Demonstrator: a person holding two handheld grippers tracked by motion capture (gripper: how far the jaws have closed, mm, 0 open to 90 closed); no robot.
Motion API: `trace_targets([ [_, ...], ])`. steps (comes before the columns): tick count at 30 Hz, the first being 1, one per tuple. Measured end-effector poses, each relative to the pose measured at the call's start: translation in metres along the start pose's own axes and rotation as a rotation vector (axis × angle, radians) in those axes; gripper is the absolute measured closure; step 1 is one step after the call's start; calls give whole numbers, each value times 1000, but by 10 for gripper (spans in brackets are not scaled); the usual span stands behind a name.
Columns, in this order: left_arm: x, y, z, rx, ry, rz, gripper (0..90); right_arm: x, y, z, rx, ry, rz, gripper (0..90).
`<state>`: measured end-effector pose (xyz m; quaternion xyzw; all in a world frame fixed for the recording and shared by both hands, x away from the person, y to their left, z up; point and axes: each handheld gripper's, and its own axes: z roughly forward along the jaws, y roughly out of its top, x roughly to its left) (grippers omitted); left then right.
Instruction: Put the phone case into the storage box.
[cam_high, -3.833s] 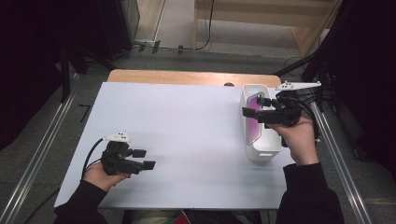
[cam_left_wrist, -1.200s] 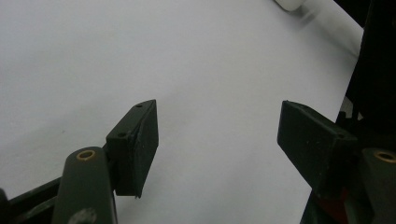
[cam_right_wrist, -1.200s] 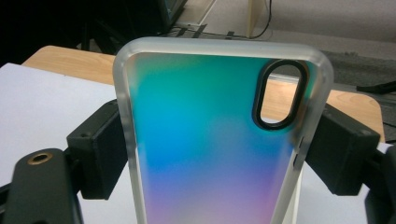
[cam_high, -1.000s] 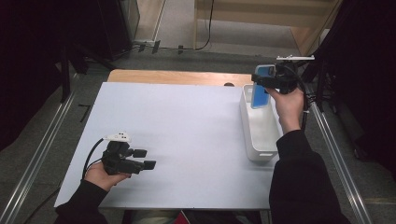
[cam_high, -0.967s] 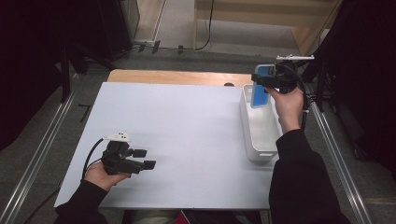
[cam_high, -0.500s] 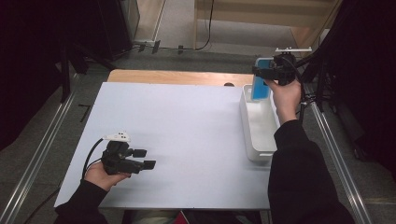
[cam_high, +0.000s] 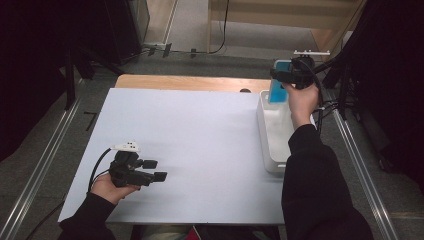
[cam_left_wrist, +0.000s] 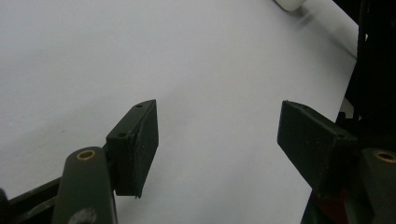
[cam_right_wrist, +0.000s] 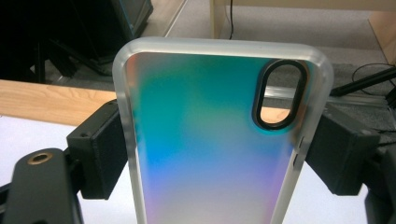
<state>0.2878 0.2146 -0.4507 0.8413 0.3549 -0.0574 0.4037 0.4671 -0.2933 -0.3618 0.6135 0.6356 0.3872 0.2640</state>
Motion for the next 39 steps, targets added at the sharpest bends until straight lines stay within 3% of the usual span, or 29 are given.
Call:
trace_targets([
  [12, 0, 0, 0, 2, -2, 1, 290, 1, -7, 14, -45, -22, 12, 148],
  [35, 0, 0, 2, -5, -6, 0, 291, -2, -30, 33, 9, -29, 28, 147],
  [39, 0, 0, 2, -9, -7, 0, 291, 0, -34, 36, 17, -31, 8, 147],
])
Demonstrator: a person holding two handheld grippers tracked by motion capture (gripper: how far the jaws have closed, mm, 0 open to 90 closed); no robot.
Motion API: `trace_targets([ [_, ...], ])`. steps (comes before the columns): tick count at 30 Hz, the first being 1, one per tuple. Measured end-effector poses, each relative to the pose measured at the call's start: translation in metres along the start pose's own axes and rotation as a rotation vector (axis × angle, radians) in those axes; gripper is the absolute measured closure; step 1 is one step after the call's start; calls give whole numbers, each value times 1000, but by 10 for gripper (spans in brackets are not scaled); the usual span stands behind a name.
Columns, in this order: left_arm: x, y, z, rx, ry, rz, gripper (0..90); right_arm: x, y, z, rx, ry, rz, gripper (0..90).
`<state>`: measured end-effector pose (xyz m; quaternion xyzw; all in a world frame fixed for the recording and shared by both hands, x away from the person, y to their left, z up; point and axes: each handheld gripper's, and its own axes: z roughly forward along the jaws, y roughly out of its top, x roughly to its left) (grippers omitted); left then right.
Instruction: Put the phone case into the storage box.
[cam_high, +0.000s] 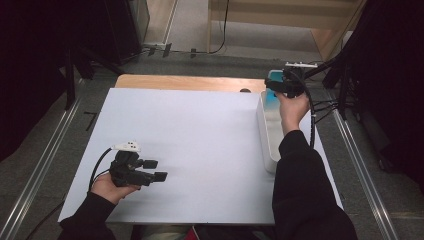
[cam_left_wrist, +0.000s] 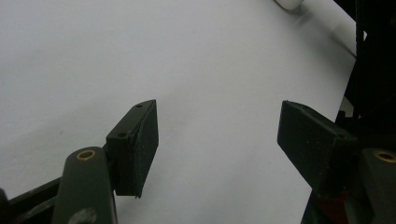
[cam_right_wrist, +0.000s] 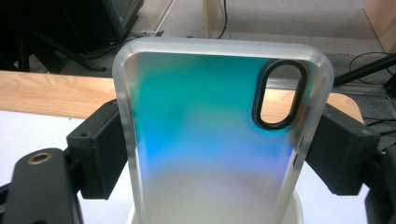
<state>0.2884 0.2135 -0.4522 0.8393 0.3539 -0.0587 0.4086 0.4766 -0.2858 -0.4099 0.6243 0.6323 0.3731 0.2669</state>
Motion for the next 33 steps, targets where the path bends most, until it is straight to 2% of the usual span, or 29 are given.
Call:
trace_targets([
  [12, 0, 0, 0, 1, 0, 1, 290, 2, -14, 7, 22, 0, -11, 147],
  [33, 0, 0, 0, 4, 4, 3, 291, 0, -29, 7, 51, -10, -13, 145],
])
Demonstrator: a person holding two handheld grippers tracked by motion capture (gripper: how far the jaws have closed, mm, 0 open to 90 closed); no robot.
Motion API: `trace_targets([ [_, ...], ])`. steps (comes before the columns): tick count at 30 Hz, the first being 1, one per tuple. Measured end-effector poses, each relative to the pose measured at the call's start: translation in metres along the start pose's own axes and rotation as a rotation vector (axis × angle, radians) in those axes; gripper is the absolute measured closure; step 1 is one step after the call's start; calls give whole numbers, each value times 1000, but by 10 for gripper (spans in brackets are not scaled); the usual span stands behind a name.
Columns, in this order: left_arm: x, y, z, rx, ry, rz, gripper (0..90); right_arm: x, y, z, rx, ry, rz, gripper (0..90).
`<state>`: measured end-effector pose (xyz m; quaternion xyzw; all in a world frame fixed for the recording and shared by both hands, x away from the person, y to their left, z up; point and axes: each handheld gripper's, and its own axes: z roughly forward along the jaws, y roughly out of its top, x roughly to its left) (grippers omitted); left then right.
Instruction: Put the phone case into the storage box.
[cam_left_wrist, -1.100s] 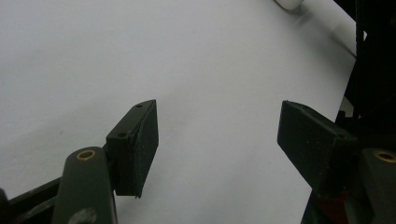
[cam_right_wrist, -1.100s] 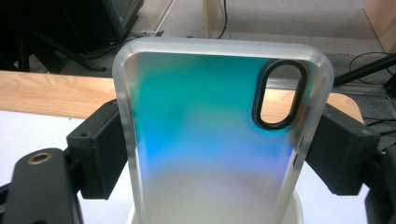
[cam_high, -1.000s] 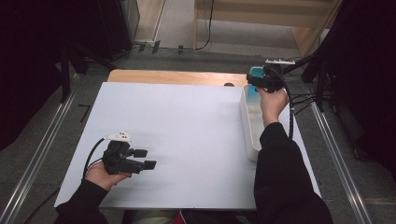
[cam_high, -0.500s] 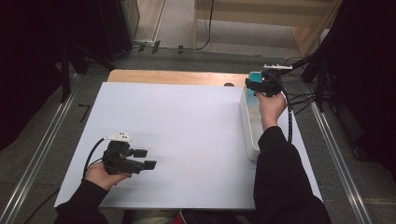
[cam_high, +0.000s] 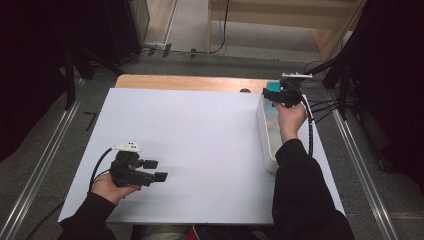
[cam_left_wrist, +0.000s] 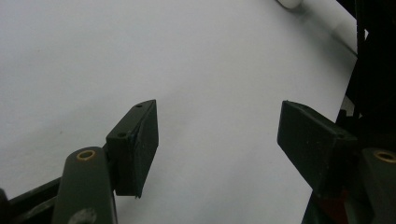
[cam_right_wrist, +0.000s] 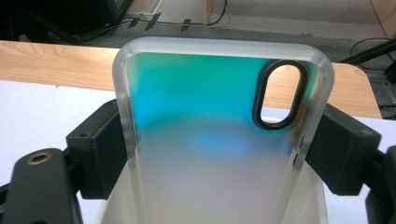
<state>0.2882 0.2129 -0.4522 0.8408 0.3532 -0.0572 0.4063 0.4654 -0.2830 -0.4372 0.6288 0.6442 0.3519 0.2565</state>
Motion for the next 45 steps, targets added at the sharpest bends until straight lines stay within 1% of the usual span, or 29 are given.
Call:
trace_targets([
  [7, 0, 0, 0, 4, 1, 3, 290, 1, -1, -1, 19, -15, -11, 136],
  [8, 0, 0, 0, 3, 0, 2, 290, 2, -1, -1, 30, -34, -18, 116],
  [9, 0, 0, 0, 4, 0, 3, 290, 3, -1, 0, 34, -38, -26, 84],
  [10, 0, 0, 0, 4, 2, 3, 290, 3, -1, 0, 30, -32, -32, 75],
  [11, 0, 0, 0, 3, 0, 3, 290, 2, -1, -1, 27, -26, -34, 15],
  [12, 0, 0, 0, 2, -2, 3, 290, 2, 0, -1, 29, -25, -25, 0],
  [14, 0, 0, 0, 9, 3, 5, 290, 0, 0, -1, 29, -15, -5, 0],
  [16, 0, 0, 0, 2, -1, 4, 290, -1, 0, -1, 29, -12, -6, 0],
  [20, 0, 0, 0, 2, 0, 3, 291, -2, 0, -3, 40, -3, 1, 0],
  [30, 0, 0, 1, 5, -3, 0, 290, -1, 3, -10, 51, 14, -5, 0],
  [36, 0, 1, 1, 1, -3, -1, 290, 0, 4, -16, 81, 42, -10, 1],
  [37, 0, 1, 1, 5, -3, -3, 290, 1, 4, -18, 85, 50, -18, 1],
  [39, 0, 0, 1, 1, -1, 0, 290, 2, 4, -20, 98, 72, -17, 1],
  [40, 0, 1, 1, 1, -2, 1, 290, 2, 4, -21, 105, 90, -34, 1],
  [42, 0, 1, 1, 0, -2, 0, 291, 4, 5, -25, 120, 107, -47, 1],
  [45, 0, 1, 1, 2, -3, 0, 290, 6, 6, -30, 133, 127, -55, 1],
])
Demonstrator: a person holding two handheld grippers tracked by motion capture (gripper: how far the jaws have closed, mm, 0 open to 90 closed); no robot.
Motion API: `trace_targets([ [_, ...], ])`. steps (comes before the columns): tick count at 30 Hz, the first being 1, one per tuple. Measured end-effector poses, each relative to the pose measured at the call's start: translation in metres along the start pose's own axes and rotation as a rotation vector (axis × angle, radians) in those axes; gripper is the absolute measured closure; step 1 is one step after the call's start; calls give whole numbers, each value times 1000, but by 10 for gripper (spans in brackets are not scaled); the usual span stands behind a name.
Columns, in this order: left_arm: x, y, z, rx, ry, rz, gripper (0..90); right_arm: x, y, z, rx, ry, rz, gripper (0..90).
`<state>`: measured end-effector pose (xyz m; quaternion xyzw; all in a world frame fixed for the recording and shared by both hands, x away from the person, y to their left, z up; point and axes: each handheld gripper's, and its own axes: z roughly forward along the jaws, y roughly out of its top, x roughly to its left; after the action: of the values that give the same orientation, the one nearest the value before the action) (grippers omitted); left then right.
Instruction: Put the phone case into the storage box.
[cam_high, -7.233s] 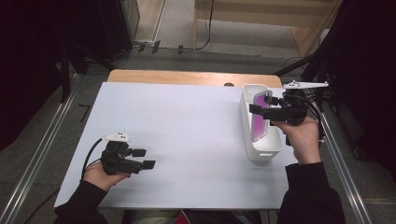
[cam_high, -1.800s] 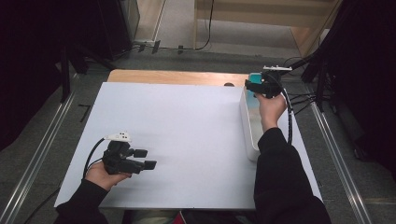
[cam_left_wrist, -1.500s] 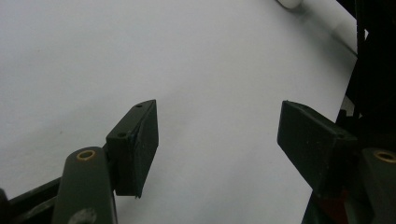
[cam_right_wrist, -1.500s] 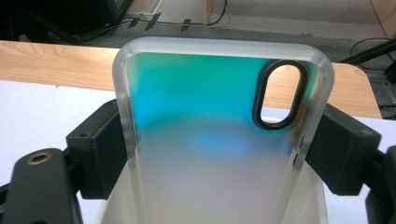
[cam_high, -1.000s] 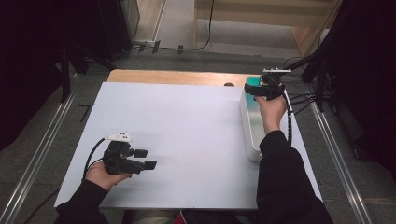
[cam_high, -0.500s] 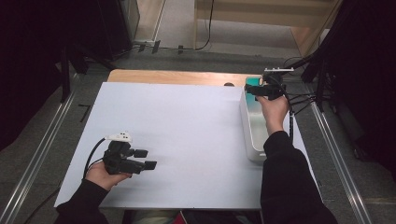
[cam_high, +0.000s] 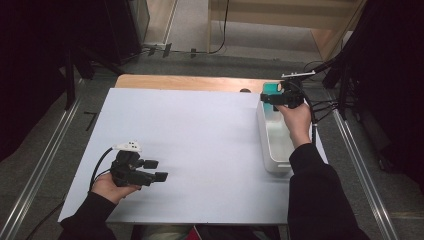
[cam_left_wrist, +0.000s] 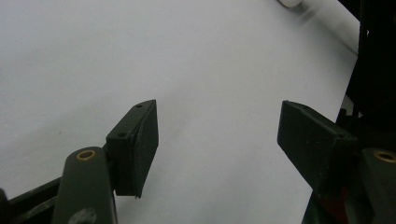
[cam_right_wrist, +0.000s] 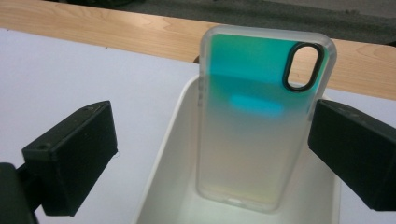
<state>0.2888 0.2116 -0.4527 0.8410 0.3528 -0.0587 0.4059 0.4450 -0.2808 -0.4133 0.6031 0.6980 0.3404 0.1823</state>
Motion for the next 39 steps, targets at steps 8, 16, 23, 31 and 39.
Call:
trace_targets([
  [8, 1, 0, 0, 8, 0, -1, 290, 12, 0, -15, 19, 60, -43, 3],
  [16, 0, 0, 0, 10, 1, -3, 290, 22, -1, -27, 39, 130, -83, 4],
  [23, 0, 0, 0, 9, 0, -3, 290, 32, -3, -37, 46, 166, -125, 4],
  [31, 1, 0, -1, 9, 1, -1, 290, 46, -11, -41, 49, 218, -150, 18],
  [39, 1, 0, -1, 3, -2, -1, 290, 59, -21, -43, 41, 235, -171, 111],
])
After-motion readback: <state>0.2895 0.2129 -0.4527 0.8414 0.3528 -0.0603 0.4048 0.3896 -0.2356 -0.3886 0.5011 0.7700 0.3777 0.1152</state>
